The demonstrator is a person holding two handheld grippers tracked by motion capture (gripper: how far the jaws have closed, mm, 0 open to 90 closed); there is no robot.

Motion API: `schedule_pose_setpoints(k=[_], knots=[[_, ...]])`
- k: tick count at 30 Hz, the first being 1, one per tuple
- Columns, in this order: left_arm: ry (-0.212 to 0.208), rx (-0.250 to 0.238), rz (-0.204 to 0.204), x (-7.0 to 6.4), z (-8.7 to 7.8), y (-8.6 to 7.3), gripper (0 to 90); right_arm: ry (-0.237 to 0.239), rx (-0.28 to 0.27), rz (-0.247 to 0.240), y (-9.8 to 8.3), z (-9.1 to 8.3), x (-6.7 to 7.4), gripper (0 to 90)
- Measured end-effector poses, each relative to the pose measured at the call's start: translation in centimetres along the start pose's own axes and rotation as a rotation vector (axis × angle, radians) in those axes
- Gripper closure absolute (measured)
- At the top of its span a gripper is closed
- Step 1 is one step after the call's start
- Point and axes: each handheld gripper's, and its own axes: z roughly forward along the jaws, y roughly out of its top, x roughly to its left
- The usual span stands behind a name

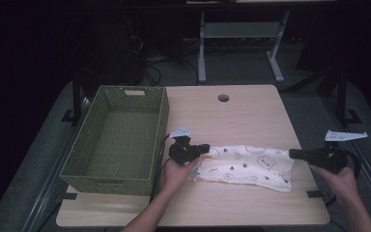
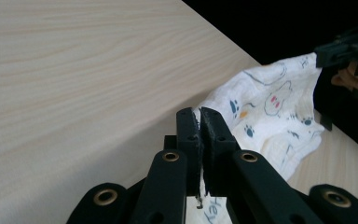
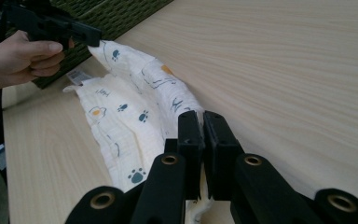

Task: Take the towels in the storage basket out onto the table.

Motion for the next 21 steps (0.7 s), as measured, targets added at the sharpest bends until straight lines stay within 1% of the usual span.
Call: schedule_pose_setpoints(k=[3,6,8,11,14,16,20,21], knots=[[0.0,-0.005,0.004,-0.4,-0.5,-0.7,86.7,0.007,-0.004,-0.018,-0.6,-0.3,0.7,85.3],[0.006,-0.002,0.016,-0.9,-0.8,-1.2,86.7,0.01,0.005,-0.035,-1.3,-0.6,1.5,85.2],[0.007,0.0,0.011,-1.1,-1.2,-1.8,86.6,0.015,0.004,-0.04,-1.7,-0.7,1.9,85.2],[0.01,0.006,0.016,-1.3,-1.5,-2.4,86.5,0.021,0.018,-0.044,-2.7,-0.9,2.6,85.2],[0.006,0.028,0.025,-1.6,-1.7,-3.3,86.5,0.019,0.04,-0.051,-3.6,-0.9,3.0,85.1],[0.007,0.046,0.03,-1.8,-1.8,-3.8,86.4,0.019,0.064,-0.046,-4.3,-0.8,3.1,85.1],[0.005,0.084,0.035,-1.9,-1.9,-4.5,86.3,0.02,0.092,-0.036,-5.4,-0.4,3.2,85.1],[0.004,0.094,0.042,-1.9,-1.8,-4.6,86.3,0.022,0.099,-0.037,-5.6,-0.3,3.2,85.1]])
